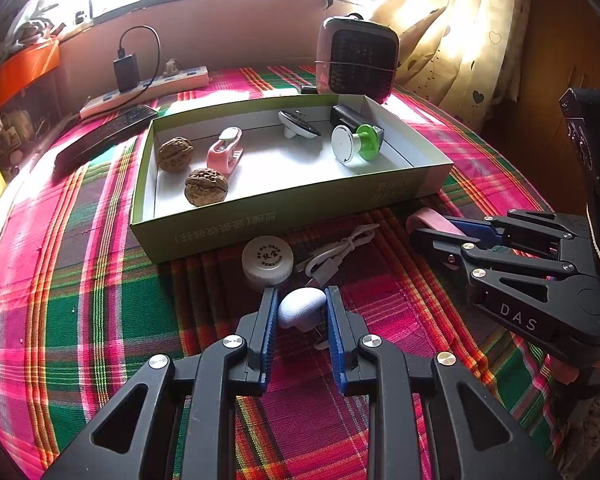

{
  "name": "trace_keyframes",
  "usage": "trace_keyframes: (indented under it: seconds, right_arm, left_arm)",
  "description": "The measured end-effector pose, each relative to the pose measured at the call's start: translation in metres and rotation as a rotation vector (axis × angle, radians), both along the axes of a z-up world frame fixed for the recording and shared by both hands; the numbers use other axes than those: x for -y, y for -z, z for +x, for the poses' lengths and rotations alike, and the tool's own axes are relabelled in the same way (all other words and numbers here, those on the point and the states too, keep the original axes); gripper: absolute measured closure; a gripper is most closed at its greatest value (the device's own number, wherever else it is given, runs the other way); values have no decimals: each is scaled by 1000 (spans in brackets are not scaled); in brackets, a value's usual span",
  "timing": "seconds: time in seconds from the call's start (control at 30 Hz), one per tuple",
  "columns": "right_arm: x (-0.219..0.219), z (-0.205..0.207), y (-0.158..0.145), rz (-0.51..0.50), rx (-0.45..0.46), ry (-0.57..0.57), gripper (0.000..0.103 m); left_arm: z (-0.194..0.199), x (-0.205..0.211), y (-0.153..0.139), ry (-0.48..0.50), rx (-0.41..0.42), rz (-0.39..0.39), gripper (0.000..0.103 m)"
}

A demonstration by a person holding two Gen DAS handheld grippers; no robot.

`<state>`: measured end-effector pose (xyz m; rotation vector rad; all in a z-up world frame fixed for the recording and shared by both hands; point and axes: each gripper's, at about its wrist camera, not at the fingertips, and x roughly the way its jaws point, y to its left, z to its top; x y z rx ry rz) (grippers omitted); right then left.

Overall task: Organize objects
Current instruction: 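Close the left gripper on the white mushroom-shaped object while the right gripper holds the pink piece, then carry the white mushroom and pink piece over the white tray with both grippers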

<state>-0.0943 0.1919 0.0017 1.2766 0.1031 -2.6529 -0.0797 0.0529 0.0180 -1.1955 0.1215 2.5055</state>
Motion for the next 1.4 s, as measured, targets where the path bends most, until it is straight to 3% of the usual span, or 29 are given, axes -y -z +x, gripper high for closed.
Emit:
trace_keyframes:
  seconds: [0.67,1.4]
  right_arm:
    - [-1,1,-3,-13,0,6,85]
    - [-1,-2,-33,-53,-40,-19,85]
  left_arm:
    - [5,-1,-3,13,1,3,82]
    - [7,11,-31,-4,-44,40,82]
